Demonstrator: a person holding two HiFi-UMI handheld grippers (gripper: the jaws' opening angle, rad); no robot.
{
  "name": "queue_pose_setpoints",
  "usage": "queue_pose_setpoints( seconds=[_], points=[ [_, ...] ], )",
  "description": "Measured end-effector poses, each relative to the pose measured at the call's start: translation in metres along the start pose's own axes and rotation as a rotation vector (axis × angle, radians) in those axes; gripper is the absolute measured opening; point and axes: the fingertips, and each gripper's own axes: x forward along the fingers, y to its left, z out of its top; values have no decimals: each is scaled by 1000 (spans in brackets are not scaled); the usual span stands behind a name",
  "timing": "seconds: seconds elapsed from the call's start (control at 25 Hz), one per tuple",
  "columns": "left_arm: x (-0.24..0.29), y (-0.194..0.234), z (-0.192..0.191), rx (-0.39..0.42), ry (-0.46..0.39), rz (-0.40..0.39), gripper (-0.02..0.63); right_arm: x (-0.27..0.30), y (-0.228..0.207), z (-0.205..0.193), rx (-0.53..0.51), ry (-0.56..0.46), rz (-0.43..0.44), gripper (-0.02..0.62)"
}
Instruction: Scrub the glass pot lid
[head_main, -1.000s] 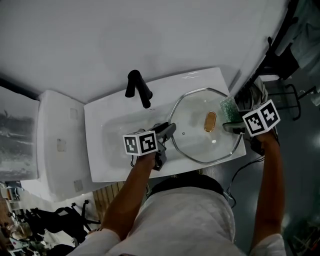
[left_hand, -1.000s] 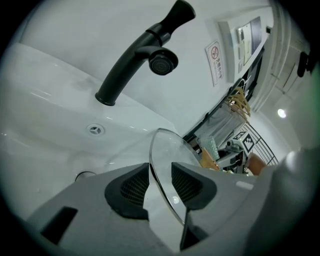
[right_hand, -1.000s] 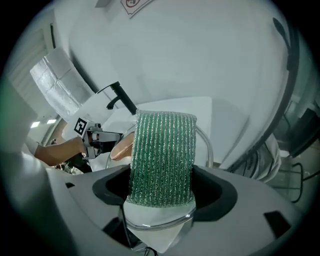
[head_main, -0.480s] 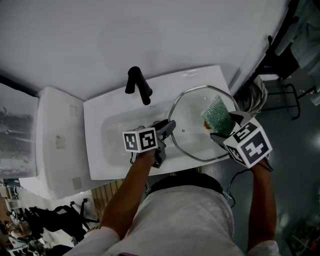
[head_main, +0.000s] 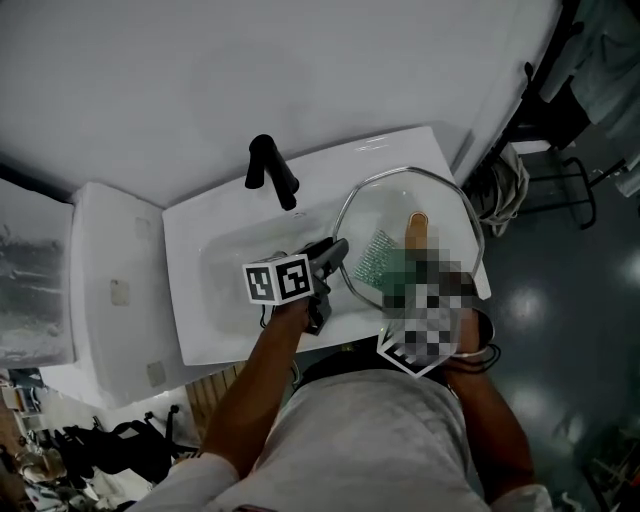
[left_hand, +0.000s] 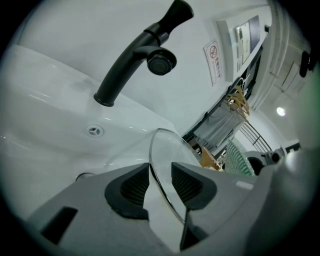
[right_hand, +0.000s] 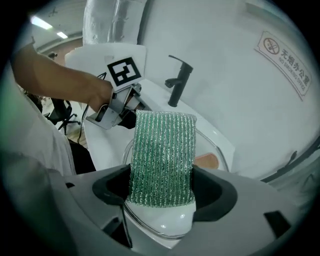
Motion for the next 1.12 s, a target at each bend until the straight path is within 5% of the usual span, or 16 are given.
queue_pose_setpoints(
  seconds=[0.24,0.52,0.92,1.12],
  points=[
    [1,-1,0,3,5,-7,152,11,9,-10,12,-5,22,348],
    [0,0,0,1,5,-5,150,-9,-14,-19,111,-146,7,348],
    [0,1,-1,-6,2,6,150,-19,-66,-72,520,-333,100,348],
    [0,1,0,-5,-1,12,150,-20,-79,-86,634,-390,133,348]
  ],
)
